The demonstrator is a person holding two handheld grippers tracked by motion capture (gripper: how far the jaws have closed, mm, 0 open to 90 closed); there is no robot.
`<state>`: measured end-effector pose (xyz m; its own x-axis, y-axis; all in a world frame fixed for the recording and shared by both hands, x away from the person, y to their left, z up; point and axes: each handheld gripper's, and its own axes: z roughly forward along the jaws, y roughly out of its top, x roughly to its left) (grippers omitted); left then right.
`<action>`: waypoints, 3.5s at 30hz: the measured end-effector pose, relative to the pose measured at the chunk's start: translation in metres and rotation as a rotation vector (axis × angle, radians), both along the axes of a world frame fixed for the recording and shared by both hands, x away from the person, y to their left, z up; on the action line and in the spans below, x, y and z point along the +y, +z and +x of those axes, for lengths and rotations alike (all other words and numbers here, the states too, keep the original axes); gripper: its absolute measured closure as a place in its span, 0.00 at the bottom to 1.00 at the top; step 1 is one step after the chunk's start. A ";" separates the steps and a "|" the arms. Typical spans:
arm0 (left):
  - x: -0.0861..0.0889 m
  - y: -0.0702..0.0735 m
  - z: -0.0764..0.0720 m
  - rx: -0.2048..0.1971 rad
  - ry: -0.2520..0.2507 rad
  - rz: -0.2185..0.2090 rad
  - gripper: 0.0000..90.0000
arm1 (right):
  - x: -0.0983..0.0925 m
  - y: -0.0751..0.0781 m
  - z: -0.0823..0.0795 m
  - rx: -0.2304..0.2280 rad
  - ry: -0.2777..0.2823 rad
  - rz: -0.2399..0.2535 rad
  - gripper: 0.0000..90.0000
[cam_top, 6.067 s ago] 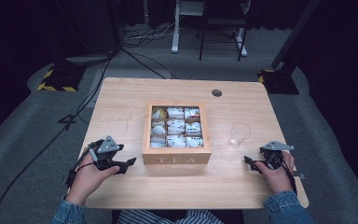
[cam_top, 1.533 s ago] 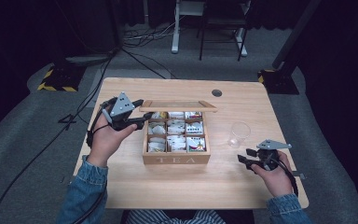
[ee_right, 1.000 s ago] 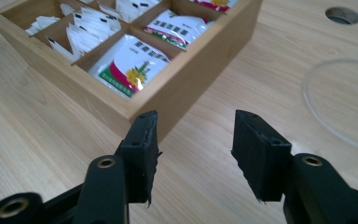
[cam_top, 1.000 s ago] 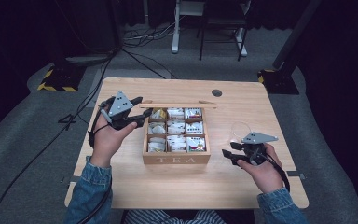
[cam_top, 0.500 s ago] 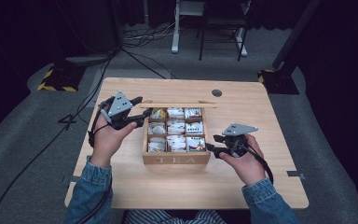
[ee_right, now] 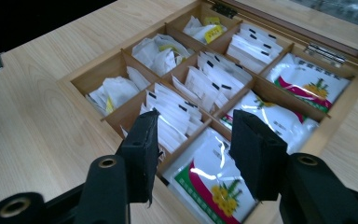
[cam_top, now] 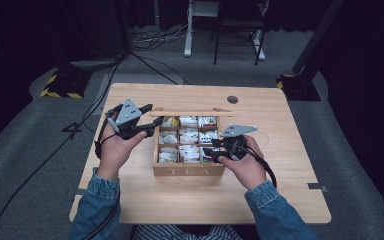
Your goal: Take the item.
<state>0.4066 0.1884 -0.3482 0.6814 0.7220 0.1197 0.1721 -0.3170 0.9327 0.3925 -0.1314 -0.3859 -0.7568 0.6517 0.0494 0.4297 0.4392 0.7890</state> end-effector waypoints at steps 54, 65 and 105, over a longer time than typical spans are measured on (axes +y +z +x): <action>-0.002 0.001 0.004 -0.008 -0.010 -0.007 0.49 | 0.125 -0.054 0.027 0.081 0.176 -0.140 0.72; -0.002 0.001 0.004 -0.008 -0.011 -0.005 0.49 | 0.123 -0.051 0.029 0.050 0.157 -0.161 0.85; -0.001 0.001 0.005 -0.003 -0.018 -0.012 0.49 | 0.096 -0.004 0.010 -0.024 0.147 -0.064 1.00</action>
<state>0.4114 0.1876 -0.3474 0.6940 0.7111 0.1129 0.1637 -0.3084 0.9371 0.4028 -0.0350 -0.3894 -0.8446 0.5354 -0.0081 0.3385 0.5457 0.7665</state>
